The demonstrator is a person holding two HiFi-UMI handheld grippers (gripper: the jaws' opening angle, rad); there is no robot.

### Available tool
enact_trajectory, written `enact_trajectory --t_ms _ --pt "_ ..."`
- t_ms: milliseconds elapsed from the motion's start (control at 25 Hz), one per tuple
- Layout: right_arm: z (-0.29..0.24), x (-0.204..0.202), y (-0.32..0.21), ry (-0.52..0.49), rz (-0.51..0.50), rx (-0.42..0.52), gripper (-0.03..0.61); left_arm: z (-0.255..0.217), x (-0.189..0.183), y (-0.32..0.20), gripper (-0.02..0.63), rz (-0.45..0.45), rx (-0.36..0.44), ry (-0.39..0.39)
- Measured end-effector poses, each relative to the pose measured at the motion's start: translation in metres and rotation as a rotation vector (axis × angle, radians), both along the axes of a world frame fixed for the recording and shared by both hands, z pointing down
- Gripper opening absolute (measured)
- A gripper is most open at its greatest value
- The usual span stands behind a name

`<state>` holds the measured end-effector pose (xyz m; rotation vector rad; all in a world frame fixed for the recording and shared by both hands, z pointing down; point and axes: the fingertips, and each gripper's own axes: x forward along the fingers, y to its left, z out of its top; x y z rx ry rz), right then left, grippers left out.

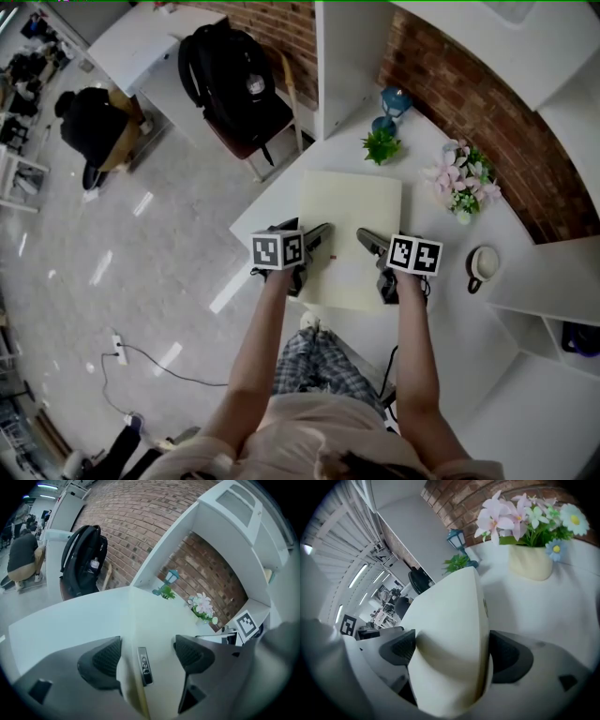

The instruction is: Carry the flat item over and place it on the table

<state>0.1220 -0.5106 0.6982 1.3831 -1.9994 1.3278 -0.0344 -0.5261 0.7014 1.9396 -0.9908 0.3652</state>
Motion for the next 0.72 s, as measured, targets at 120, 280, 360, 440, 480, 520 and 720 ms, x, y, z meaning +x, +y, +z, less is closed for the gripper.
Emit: enact_trajectory --t_ms 120,280,360,440,480,520,720 --pt "0.006 0.0008 0.0021 -0.007 0.008 -0.025 0.497 0.0029 0.0001 0.0004 0.351 0.011 -0.013 -0.013" --pt "0.0071 0.0008 0.0012 -0.016 0.002 -0.039 0.497 0.0032 0.0 -0.0005 0.351 0.014 -0.022 -0.017" --pt "0.0078 0.0005 0.0014 -0.02 0.003 -0.042 0.497 0.0035 -0.0005 -0.0005 0.351 0.011 -0.023 -0.014" --pt "0.0072 0.0002 0.0009 -0.023 0.003 -0.042 0.497 0.003 -0.0009 -0.0012 0.351 0.012 -0.024 -0.013" --pt "0.0068 0.0001 0.0005 -0.026 0.003 -0.04 0.497 0.0027 -0.0009 -0.0015 0.351 0.013 -0.024 -0.011" --pt "0.0065 0.0002 0.0004 -0.03 0.003 -0.037 0.497 0.0025 -0.0008 -0.0017 0.351 0.014 -0.024 -0.009" --pt "0.004 0.0006 0.0017 -0.055 0.013 -0.013 0.497 -0.0018 -0.0033 -0.0046 0.351 0.02 0.01 -0.023"
